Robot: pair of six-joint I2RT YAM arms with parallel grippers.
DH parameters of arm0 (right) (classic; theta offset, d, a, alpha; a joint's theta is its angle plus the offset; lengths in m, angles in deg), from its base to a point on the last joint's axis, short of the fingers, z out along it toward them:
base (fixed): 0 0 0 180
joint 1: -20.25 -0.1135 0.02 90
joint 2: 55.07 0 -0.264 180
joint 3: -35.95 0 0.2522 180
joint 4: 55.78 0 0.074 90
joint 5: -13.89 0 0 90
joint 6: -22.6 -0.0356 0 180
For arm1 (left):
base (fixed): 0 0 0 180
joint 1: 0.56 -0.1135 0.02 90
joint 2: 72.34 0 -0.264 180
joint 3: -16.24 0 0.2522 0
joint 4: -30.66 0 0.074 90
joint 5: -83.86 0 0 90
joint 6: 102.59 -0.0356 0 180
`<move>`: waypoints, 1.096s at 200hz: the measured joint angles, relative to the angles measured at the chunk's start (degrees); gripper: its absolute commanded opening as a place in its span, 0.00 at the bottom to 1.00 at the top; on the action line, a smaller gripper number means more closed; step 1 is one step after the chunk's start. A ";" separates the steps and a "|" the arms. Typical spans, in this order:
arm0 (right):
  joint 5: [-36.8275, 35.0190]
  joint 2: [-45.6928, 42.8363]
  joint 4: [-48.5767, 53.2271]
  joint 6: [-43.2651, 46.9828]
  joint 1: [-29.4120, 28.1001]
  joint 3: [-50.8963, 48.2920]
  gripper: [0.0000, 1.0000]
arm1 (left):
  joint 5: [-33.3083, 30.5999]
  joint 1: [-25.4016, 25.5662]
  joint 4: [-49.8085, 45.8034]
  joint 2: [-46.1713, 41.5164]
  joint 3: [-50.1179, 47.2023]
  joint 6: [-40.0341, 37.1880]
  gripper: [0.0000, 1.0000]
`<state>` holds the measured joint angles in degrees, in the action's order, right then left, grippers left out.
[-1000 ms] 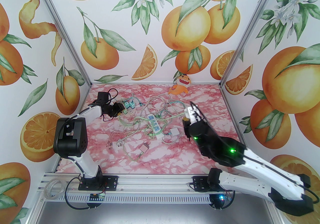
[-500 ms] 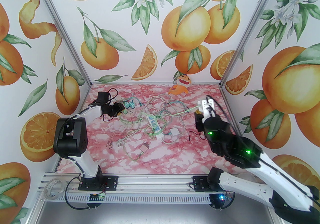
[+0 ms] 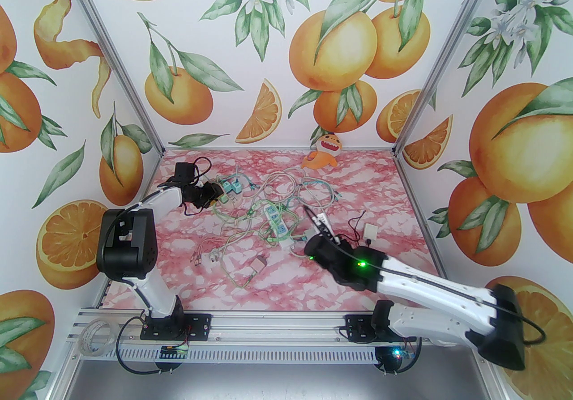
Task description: Pull the plug off the socket
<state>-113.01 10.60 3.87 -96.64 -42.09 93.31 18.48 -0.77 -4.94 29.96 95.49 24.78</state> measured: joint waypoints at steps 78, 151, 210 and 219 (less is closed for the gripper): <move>-1.31 20.72 -0.66 -10.32 -4.02 2.16 0.30 | -0.17 0.00 -0.35 0.22 0.42 -0.26 0.36; -1.55 26.25 0.72 -13.03 -10.34 7.30 0.69 | -0.17 0.00 -0.68 0.33 0.68 -0.42 0.36; -0.15 14.95 -0.42 -8.28 -10.56 9.18 0.85 | -0.20 0.00 -0.63 0.37 0.72 -1.27 0.37; 0.52 12.66 -1.14 -7.04 -9.62 9.53 0.82 | -0.20 0.00 -0.68 0.37 0.72 -1.57 0.37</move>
<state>-112.49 23.25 2.74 -103.68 -51.71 102.84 18.29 -0.77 -5.62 30.33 96.21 23.20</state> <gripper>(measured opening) 0.855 0.366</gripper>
